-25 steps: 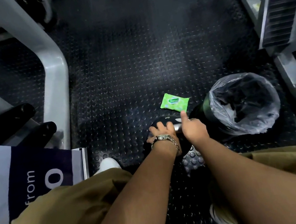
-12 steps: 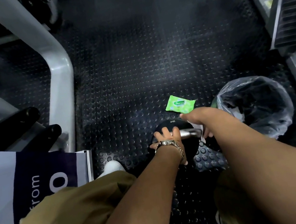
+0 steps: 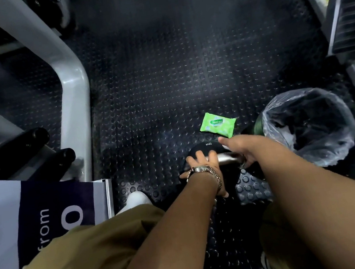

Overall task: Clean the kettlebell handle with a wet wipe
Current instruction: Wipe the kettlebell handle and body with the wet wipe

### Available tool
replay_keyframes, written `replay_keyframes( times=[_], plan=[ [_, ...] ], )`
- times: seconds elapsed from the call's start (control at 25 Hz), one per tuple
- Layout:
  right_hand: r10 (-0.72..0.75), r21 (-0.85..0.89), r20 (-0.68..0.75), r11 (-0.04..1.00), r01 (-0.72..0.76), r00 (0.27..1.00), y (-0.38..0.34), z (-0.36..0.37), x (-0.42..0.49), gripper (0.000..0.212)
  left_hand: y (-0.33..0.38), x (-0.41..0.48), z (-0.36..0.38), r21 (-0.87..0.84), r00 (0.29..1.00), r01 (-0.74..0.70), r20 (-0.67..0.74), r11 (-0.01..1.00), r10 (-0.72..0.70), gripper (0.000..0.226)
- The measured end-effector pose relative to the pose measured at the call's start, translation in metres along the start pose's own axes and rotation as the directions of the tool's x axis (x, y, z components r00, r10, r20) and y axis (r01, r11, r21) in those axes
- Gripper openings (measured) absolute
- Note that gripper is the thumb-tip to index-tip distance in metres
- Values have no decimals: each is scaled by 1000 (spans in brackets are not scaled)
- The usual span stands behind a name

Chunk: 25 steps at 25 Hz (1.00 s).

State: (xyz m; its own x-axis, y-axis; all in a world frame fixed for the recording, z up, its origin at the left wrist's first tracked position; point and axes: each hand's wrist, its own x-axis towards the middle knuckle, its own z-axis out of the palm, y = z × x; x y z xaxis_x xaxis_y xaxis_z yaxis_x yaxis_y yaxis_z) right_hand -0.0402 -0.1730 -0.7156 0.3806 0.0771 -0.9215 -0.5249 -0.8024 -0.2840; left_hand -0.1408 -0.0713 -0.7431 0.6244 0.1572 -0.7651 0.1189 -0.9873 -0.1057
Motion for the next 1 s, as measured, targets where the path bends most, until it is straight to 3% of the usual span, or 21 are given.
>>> replay_keyframes(
  times=[0.2,0.4,0.44,0.64,0.8,0.84,0.92,1.0],
  plan=[
    [-29,-167,38,985,35,999,-19,-1,-6,85,0,4,6,22,1000,-14,-5,1000,14,145],
    [-18,147,98,989,4,995,16,11,-2,91,-1,3,5,1,999,-21,-24,1000,21,146],
    [0,139,117,990,-16,993,13,7,-5,95,-1,4,7,-1,1000,-17,-23,1000,17,147],
    [132,-117,209,987,-110,969,-36,-15,-24,93,-3,1,1,0,1000,-23,-9,1000,23,145],
    [71,-251,86,967,-47,994,-26,0,-15,95,-3,-2,0,3,999,-24,-30,1000,24,141],
    [11,-205,48,979,-1,999,-11,7,-10,100,-3,-2,1,-5,999,-27,-29,1000,27,140],
    [-5,58,2,998,5,1000,15,17,-4,112,-3,1,2,-1,999,-26,-26,1000,26,139],
    [-6,217,24,976,0,1000,20,17,-4,98,-3,1,2,6,999,-29,-22,1000,29,140]
  ],
)
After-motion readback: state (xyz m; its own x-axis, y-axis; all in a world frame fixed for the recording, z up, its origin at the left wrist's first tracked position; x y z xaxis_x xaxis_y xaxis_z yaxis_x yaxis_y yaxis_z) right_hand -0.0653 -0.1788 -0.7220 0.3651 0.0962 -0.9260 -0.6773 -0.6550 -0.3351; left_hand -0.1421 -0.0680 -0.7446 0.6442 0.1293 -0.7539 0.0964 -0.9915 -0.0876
